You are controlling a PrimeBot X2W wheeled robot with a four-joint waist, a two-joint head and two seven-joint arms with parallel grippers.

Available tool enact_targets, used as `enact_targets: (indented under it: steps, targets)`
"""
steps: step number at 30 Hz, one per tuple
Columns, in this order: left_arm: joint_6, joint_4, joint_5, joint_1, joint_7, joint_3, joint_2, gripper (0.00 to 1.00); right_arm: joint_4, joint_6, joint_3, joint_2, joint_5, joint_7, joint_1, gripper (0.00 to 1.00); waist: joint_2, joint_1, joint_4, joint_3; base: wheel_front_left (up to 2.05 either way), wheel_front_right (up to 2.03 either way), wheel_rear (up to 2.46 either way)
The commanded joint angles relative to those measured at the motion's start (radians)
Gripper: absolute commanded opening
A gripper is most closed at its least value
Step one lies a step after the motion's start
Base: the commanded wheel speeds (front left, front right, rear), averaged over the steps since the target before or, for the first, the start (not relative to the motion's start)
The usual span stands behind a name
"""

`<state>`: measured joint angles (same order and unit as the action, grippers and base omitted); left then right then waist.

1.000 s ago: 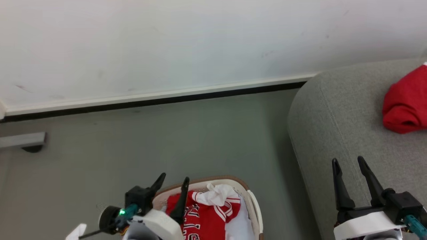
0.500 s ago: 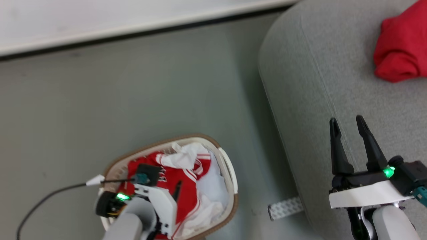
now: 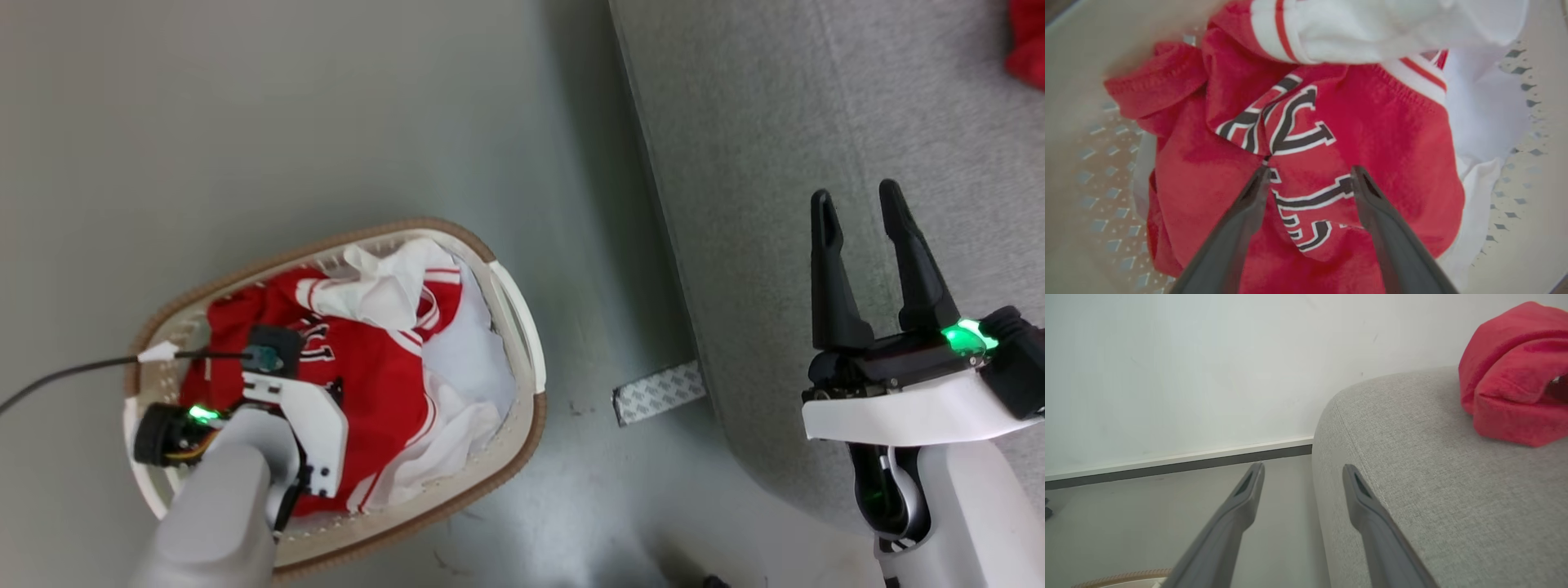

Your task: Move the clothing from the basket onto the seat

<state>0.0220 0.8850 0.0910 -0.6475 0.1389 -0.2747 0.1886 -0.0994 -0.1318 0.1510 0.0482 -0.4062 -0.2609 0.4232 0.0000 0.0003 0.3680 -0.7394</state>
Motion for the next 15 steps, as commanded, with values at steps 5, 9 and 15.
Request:
enact_targets:
  steps: [5,9,15]
  targets:
    - [-0.004,0.054,-0.009,-0.058,-0.034,-0.008,0.015,1.0,0.018,0.002,0.004,0.0,-0.017,-0.002,0.023,1.0,0.0,-0.0003,0.017,-0.1,0.0,0.0,0.0]
    - [0.0,0.093,-0.013,-0.092,-0.055,-0.019,0.013,1.0,0.025,0.002,0.004,0.0,-0.025,-0.002,0.027,1.0,0.0,-0.0003,0.023,-0.132,0.0,0.0,0.0]
    - [0.015,0.151,-0.016,-0.123,-0.081,-0.042,0.008,0.0,0.031,0.002,-0.01,0.0,-0.033,-0.002,0.02,1.0,0.0,-0.0003,0.036,-0.16,0.0,0.0,0.0]
